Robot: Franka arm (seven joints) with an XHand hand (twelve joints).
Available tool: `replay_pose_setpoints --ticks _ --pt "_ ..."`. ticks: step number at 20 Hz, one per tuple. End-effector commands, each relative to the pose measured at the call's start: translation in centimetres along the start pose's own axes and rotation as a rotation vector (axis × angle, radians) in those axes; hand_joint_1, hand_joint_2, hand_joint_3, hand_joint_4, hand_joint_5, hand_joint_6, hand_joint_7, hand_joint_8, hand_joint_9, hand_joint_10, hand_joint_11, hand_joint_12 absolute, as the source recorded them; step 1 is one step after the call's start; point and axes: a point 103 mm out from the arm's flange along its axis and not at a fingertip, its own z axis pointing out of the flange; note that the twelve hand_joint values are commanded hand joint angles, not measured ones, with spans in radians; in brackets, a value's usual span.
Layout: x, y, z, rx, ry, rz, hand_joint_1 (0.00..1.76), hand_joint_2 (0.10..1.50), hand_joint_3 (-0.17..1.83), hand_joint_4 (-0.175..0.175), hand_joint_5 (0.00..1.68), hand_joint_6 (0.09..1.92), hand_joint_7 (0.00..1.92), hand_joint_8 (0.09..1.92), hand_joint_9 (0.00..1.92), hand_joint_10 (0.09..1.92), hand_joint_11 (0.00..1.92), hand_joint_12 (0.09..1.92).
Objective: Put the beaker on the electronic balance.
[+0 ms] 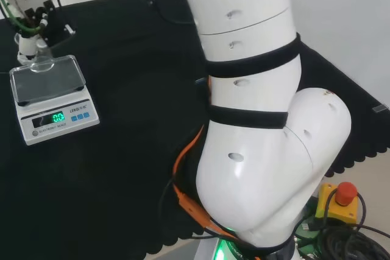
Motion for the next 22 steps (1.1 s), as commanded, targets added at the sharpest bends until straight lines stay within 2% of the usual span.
replay_pose_setpoints --ticks 1,6,11,13,15,18,20,22 --pt "1.6 3.2 3.0 0.055 -0.018 -0.032 1.15 0.56 0.70 -0.060 0.80 0.96 1.04 0.72 1.28 0.49 1.04 1.05" --pt "0.3 4.5 5.1 0.081 -0.006 -0.027 1.15 0.56 0.70 -0.060 0.80 0.96 1.03 0.71 1.28 0.49 1.04 1.05" --pt "-0.7 4.8 5.7 0.100 -0.008 -0.022 1.15 0.56 0.70 -0.056 0.79 0.96 1.03 0.71 1.28 0.49 1.03 1.05" --pt "-1.0 4.6 5.3 0.126 -0.002 -0.033 1.11 0.53 0.69 -0.034 0.66 0.96 0.96 0.70 1.22 0.49 0.89 1.14" --pt "-1.1 4.1 4.4 0.124 -0.013 -0.041 1.03 0.50 0.66 -0.022 0.42 0.79 0.77 0.73 1.02 0.57 0.64 1.26" --pt "-1.1 3.2 2.3 0.088 -0.025 -0.043 0.89 0.49 0.58 -0.011 0.20 0.41 0.39 0.79 0.63 0.80 0.29 1.40" --pt "-1.1 2.8 1.0 0.070 -0.023 -0.043 0.81 0.49 0.50 -0.004 0.09 0.20 0.16 0.78 0.44 0.88 0.16 1.46" --pt "-2.0 1.6 0.1 0.049 -0.006 -0.039 0.75 0.51 0.42 0.001 0.03 0.09 0.04 0.64 0.29 0.92 0.06 1.48"
